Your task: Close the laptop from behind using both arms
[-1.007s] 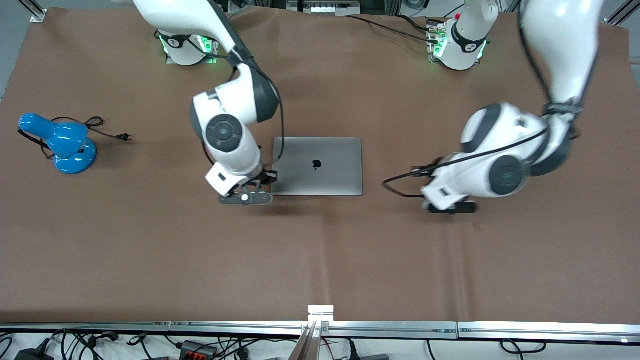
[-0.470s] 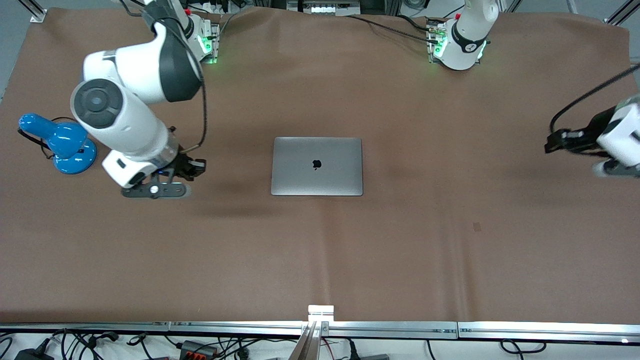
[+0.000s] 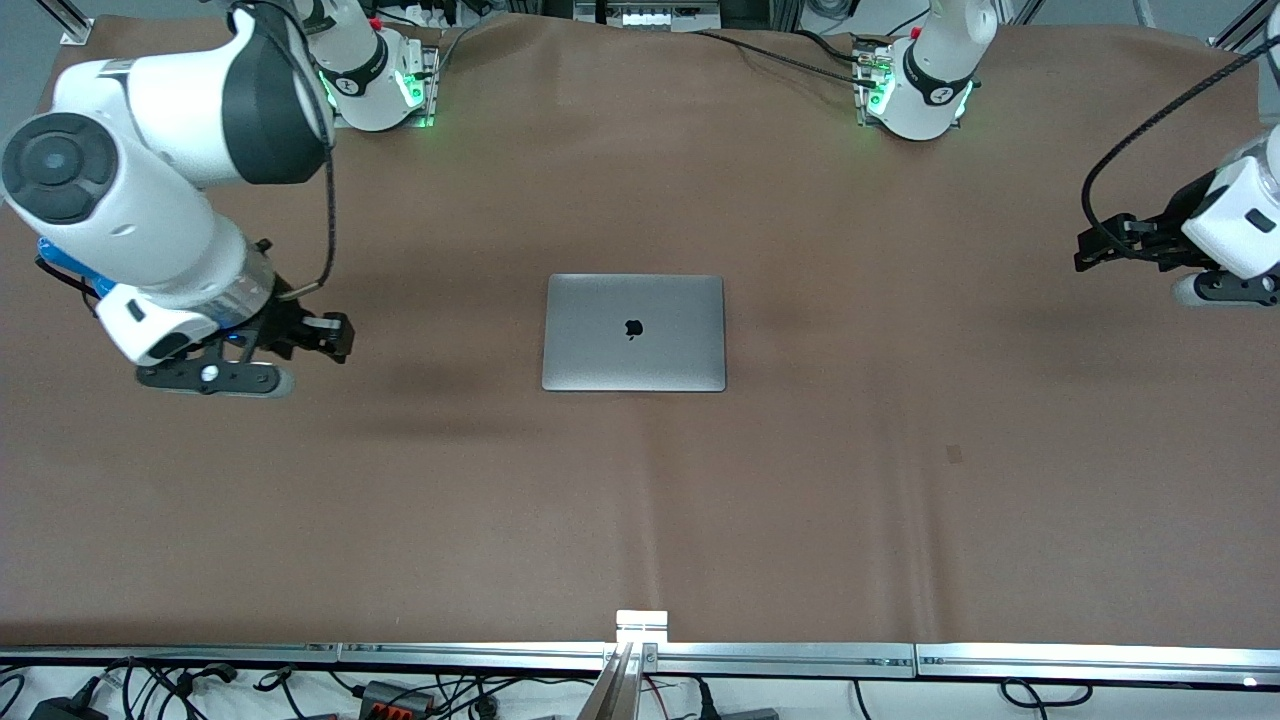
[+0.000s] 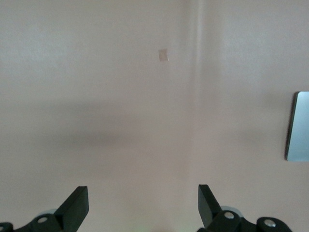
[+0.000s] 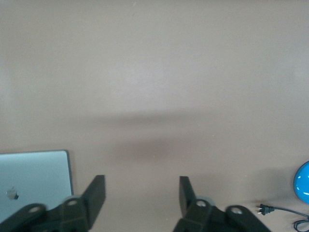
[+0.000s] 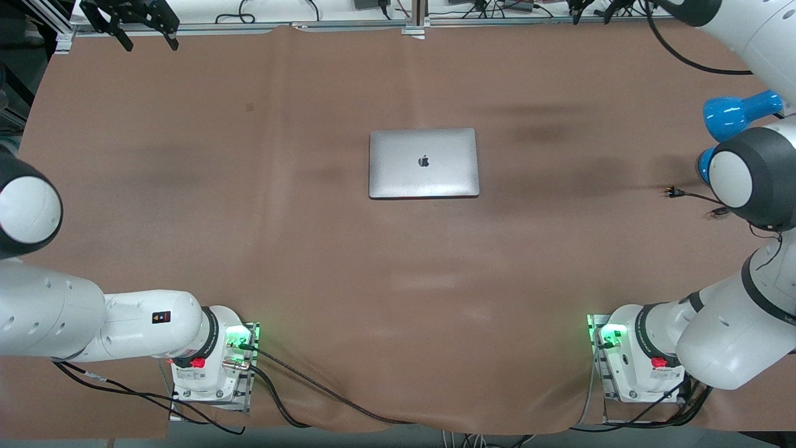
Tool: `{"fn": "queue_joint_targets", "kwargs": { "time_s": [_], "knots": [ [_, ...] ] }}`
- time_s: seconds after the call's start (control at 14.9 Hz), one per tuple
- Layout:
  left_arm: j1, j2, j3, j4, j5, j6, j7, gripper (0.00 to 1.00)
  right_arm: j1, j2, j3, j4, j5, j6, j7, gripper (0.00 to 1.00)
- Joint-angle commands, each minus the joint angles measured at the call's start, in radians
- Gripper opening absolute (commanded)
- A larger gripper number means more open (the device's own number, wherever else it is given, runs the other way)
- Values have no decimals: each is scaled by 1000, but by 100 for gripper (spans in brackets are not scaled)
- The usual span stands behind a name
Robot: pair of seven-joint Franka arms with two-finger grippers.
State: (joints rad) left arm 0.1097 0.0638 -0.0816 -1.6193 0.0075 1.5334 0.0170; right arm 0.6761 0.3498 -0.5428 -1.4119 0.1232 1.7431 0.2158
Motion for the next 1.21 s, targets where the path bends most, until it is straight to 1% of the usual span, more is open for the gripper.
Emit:
{"fn": "queue_joint_targets", "kwargs": {
  "time_s": [0.0, 0.13, 0.2, 0.27, 0.4, 0.47, 0.6, 0.81, 1.01, 1.14],
  "knots": [
    [-11, 36, 0, 52, 0, -32, -20, 100, -190, -17, 128, 60, 21, -30, -24, 100],
    [-11, 42, -6, 62, -13, -32, -37, 100, -403, -50, 321, 59, -11, -31, -48, 100],
    [-11, 42, -7, 62, -17, -33, -40, 100, -479, -55, 383, 54, -42, -30, -85, 100],
    [-10, 42, -9, 62, -17, -33, -40, 100, -531, -58, 418, 51, -66, -30, -136, 100],
    [-8, 41, -9, 61, -15, -35, -38, 100, -596, -75, 431, 28, -68, -30, -214, 100],
    [-5, 39, -9, 56, -17, -35, -38, 100, -607, -87, 432, 13, -68, -30, -240, 100],
    [-7, 36, -10, 56, -17, -44, -40, 100, -613, -107, 432, -5, -71, -30, -253, 100],
    [-7, 36, -12, 58, -17, -45, -37, 100, -621, -124, 440, -4, -70, -31, -253, 100],
    [-8, 37, -12, 64, -17, -44, -38, 100, -615, -149, 439, -12, -77, -103, -253, 100],
    [-7, 39, -12, 62, -17, -45, -38, 100, -613, -205, 439, -100, -86, -76, -251, 100]
  ]
}}
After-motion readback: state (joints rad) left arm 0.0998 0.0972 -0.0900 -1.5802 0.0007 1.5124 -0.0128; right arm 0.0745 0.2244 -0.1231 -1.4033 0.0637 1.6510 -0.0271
